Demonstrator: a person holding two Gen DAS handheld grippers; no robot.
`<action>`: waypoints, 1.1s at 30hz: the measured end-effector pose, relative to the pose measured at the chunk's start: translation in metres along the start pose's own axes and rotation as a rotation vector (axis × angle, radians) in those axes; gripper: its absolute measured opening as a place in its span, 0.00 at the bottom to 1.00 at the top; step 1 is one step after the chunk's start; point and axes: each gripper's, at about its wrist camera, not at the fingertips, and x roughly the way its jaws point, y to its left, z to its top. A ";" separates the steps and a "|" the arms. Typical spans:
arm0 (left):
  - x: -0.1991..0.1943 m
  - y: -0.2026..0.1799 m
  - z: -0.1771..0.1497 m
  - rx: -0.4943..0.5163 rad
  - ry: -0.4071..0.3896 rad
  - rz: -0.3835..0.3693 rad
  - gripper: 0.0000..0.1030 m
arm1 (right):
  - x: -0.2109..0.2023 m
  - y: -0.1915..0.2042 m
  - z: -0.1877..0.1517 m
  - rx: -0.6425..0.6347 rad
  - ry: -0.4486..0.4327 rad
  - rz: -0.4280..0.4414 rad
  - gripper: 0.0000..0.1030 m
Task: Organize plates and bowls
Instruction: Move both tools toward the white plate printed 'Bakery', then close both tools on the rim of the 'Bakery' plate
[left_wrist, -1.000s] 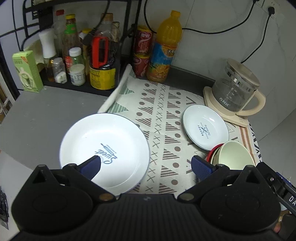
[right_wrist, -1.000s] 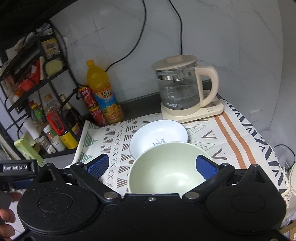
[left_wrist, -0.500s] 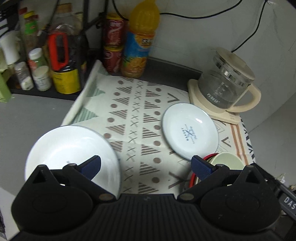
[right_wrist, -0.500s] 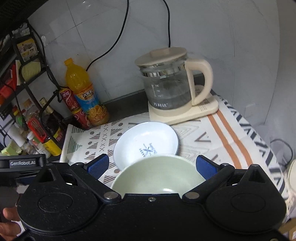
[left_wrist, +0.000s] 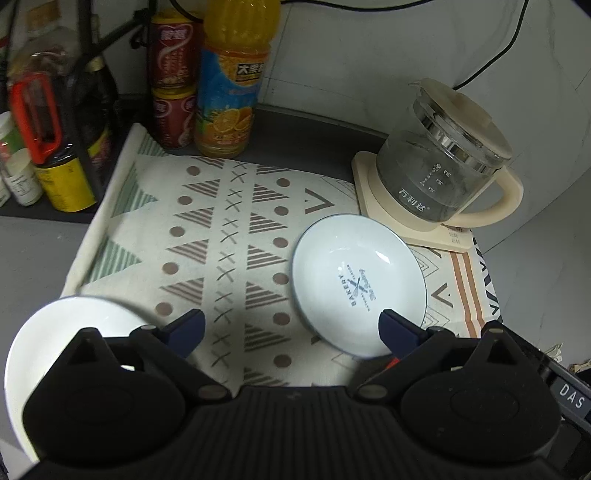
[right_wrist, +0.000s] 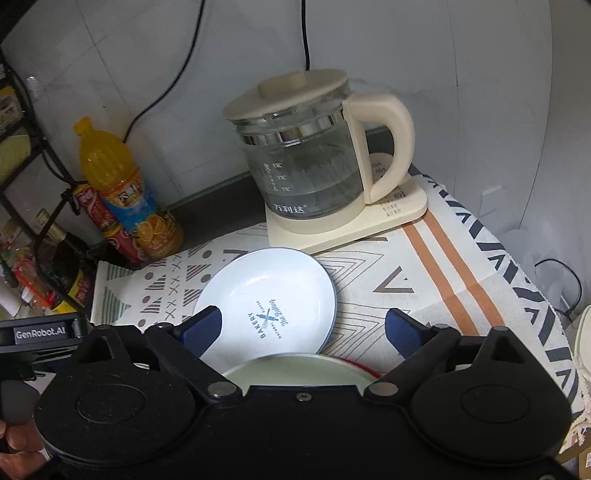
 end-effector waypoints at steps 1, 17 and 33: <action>0.005 -0.001 0.002 0.000 0.009 -0.002 0.97 | 0.005 -0.001 0.002 0.001 0.012 -0.002 0.88; 0.080 -0.006 0.031 -0.018 0.145 -0.029 0.78 | 0.080 -0.021 0.032 0.070 0.233 -0.047 0.63; 0.136 -0.001 0.033 -0.048 0.301 -0.039 0.45 | 0.142 -0.032 0.040 0.123 0.444 -0.040 0.45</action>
